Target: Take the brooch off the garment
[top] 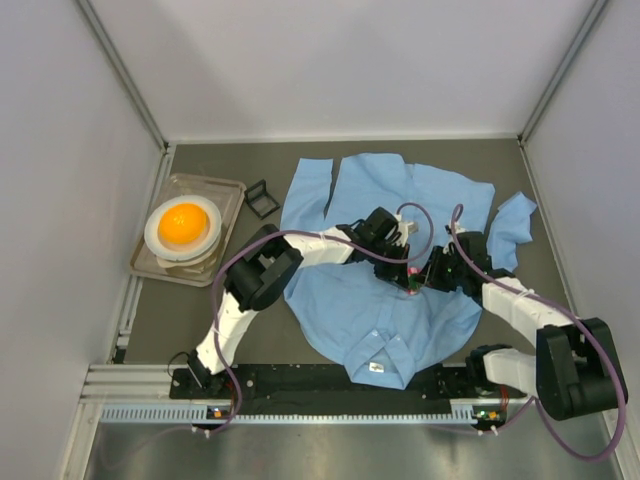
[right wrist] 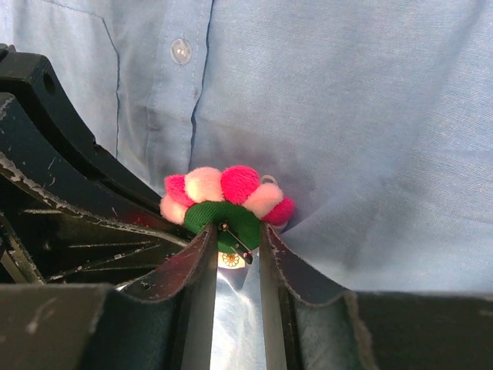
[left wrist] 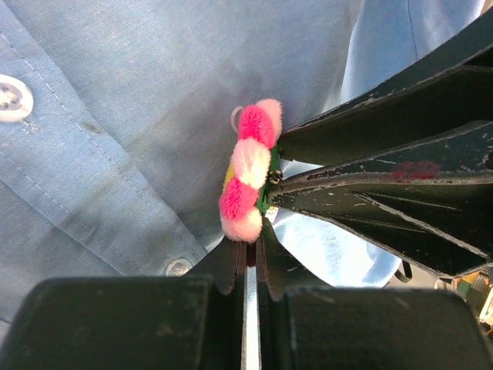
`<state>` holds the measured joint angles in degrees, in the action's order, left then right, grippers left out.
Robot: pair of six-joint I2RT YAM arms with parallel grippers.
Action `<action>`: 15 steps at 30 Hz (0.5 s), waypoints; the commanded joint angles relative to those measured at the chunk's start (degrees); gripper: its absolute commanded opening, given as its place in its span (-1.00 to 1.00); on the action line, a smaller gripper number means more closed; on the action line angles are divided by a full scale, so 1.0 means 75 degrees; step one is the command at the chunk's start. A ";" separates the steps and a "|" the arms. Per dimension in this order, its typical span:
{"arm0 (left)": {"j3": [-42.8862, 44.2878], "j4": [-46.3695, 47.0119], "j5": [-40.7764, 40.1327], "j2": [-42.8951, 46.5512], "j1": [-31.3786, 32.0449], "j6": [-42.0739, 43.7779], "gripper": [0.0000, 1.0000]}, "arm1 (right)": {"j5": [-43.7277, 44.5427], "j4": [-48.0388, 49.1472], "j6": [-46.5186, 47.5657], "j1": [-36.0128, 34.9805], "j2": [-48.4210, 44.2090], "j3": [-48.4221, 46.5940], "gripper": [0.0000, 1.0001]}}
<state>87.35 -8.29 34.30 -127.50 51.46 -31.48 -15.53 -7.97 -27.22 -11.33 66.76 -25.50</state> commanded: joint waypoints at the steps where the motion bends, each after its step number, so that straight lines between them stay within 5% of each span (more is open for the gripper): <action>1: 0.0423 0.0426 0.0348 -0.0320 0.0287 -0.0173 -1.00 | -0.1023 0.0793 -0.0237 -0.0106 -0.0007 0.0001 -0.94; 5: 0.0435 0.0426 0.0301 -0.0297 0.0287 -0.0197 -1.00 | -0.1105 0.0746 -0.0226 -0.0095 -0.0089 0.0036 -0.63; 12: 0.0353 0.0321 0.0289 -0.0308 0.0287 -0.0080 -1.00 | -0.1222 0.0547 -0.0202 -0.0106 -0.0522 0.0060 -0.49; 15: 0.0341 0.0286 0.0325 -0.0308 0.0287 -0.0033 -1.00 | -0.1269 0.0383 -0.0191 -0.0095 -0.0768 -0.0080 -0.26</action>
<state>88.40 -9.56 35.16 -128.03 51.33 -32.23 -16.34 -8.19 -27.16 -11.07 64.71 -24.67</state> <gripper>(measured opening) 0.041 0.332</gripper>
